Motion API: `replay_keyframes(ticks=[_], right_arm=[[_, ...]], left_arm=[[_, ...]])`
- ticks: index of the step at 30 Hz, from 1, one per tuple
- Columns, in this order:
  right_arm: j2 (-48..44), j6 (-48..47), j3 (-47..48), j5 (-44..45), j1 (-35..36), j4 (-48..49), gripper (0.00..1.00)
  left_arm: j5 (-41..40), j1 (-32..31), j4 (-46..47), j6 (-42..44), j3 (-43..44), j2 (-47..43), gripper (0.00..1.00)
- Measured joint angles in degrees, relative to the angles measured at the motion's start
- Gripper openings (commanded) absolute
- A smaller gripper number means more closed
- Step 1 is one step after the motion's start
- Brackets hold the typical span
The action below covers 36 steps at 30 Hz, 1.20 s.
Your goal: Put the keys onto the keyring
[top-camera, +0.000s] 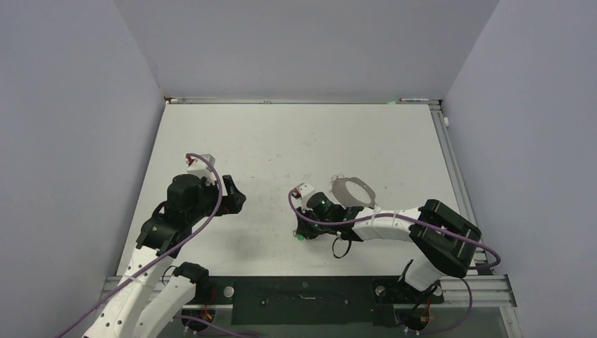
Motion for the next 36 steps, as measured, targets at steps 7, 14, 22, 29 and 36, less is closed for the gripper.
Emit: replay_keyframes(ticks=[7, 14, 22, 29, 36], right_arm=[[0.1, -0.1, 0.0, -2.4, 0.2, 0.2, 0.05], [-1.2, -1.4, -0.2, -4.3, 0.9, 0.2, 0.05], [-9.0, -6.0, -0.6, -5.4, 2.7, 0.2, 0.05], [-16.5, -11.8, -0.6, -5.4, 5.5, -1.4, 0.05], [-26.4, -17.4, -0.6, -6.0, 7.6, -2.1, 0.05]], left_arm=[[0.0, 0.0, 0.0, 0.0, 0.0, 0.0, 0.84], [0.2, 0.0, 0.0, 0.0, 0.0, 0.0, 0.8], [3.4, 0.0, 1.1, 0.6, -0.1, -2.0, 0.75], [13.4, 0.0, 5.9, 1.2, -1.9, -5.3, 0.68], [23.5, -0.2, 12.1, 0.0, -3.9, -8.1, 0.63]])
